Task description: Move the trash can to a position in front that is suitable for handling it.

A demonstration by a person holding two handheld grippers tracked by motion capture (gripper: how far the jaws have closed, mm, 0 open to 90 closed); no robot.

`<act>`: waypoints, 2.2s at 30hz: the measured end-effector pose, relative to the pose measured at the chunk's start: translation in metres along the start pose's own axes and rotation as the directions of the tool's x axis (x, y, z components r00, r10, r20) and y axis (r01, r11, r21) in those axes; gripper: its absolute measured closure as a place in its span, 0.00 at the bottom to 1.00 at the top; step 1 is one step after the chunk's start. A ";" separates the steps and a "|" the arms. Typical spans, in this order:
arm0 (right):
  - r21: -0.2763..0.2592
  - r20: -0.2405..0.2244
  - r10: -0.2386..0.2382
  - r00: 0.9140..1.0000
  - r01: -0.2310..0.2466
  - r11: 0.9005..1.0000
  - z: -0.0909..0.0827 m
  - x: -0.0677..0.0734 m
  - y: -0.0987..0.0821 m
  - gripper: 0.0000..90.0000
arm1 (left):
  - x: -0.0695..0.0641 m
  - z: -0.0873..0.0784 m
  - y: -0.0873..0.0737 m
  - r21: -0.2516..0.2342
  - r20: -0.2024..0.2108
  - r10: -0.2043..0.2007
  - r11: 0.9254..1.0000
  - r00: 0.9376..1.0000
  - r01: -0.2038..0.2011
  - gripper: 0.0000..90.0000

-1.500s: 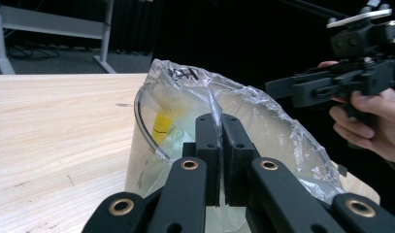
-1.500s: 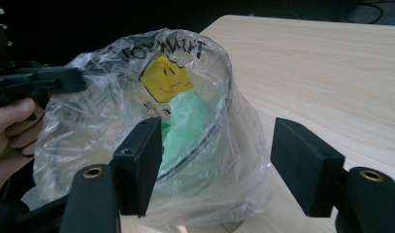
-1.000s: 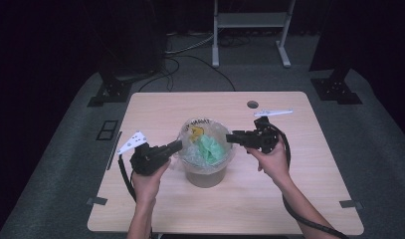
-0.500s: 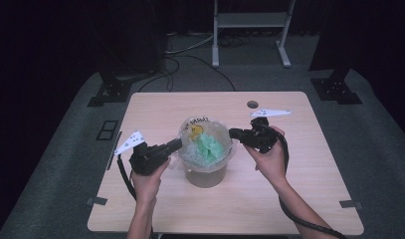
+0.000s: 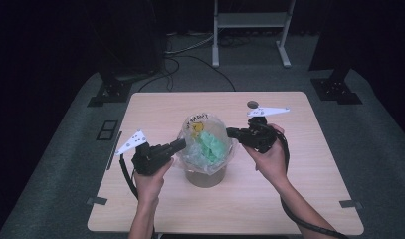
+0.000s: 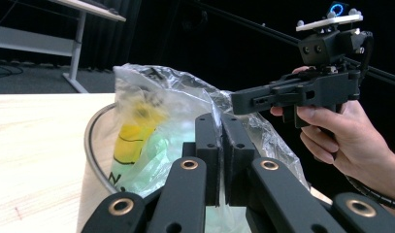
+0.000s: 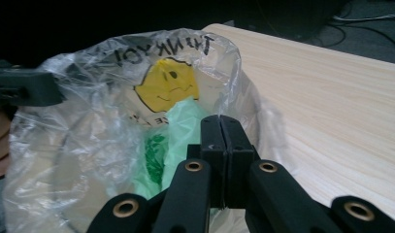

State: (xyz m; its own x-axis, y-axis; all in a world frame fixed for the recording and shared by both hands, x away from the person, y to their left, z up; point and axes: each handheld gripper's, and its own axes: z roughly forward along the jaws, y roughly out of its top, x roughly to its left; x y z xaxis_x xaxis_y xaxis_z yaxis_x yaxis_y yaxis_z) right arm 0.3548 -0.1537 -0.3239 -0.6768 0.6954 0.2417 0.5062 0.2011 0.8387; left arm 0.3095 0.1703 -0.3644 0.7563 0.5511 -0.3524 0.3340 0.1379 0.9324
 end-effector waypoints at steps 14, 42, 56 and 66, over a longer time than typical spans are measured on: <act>0.045 -0.091 -0.014 0.996 0.019 0.999 0.010 0.021 0.008 1.00 | -0.013 0.009 0.000 0.016 0.007 0.050 0.999 0.999 -0.050 0.97; 0.076 -0.265 0.170 0.949 -0.155 0.985 0.025 0.012 0.010 0.93 | -0.034 0.040 -0.013 0.113 0.036 0.104 0.988 0.994 -0.108 0.97; 0.106 -0.332 0.230 0.915 -0.206 0.973 0.028 0.011 0.013 0.67 | -0.036 0.044 -0.014 0.121 0.051 0.095 0.987 0.994 -0.101 0.97; 0.136 -0.270 0.183 0.945 -0.151 0.979 0.035 0.022 0.017 0.74 | -0.039 0.046 -0.013 0.135 0.054 0.111 0.984 0.992 -0.117 0.95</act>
State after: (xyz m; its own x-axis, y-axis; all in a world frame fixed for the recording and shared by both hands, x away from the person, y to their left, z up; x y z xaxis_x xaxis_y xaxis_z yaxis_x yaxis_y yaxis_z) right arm 0.3670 -0.1108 -0.3215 -0.6912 0.5082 0.5138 0.6704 0.1854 0.7185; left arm 0.3015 0.1091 -0.3663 0.8178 0.5180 -0.2506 0.3156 -0.0398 0.9480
